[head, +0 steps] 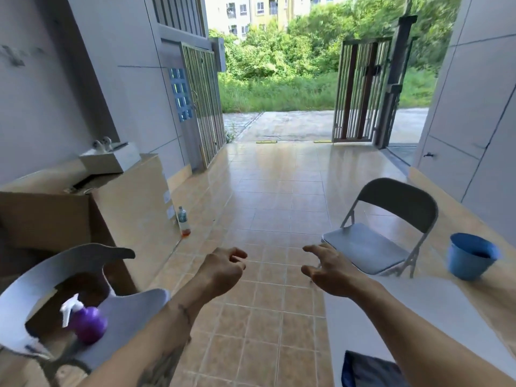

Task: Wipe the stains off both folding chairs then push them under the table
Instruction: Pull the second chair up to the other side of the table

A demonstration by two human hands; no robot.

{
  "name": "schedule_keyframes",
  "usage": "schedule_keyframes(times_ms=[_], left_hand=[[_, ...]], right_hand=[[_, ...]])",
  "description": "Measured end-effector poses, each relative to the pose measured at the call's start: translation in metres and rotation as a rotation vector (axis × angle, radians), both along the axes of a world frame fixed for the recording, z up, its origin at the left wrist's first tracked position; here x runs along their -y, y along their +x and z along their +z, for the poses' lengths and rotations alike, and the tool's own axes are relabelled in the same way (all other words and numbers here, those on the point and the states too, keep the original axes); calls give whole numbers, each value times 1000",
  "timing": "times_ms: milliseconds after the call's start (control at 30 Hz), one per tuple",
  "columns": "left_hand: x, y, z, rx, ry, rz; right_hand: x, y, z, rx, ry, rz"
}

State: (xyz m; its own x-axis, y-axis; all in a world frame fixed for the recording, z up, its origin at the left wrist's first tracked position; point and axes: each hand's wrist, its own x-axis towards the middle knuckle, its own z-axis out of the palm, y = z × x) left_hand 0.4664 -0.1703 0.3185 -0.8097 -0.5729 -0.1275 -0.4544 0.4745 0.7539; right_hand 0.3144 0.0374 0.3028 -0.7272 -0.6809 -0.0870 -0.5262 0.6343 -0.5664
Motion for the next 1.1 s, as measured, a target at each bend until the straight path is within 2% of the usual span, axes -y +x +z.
schedule_keyframes(times_ms=[200,600,867,1100], left_hand=[[109,-126,7,18,-88,38],[287,-359,5,0,24,27],[419,-558,-13,-55,150,-122],[448,-734,5,-48,133,-370]], right_hand=[[112,-151,-17,31,-43,-19],[265,-379,-5,12,31,-70],[356,-521,-16,29,51,-288],[370,-635,-9,95,74,-534]])
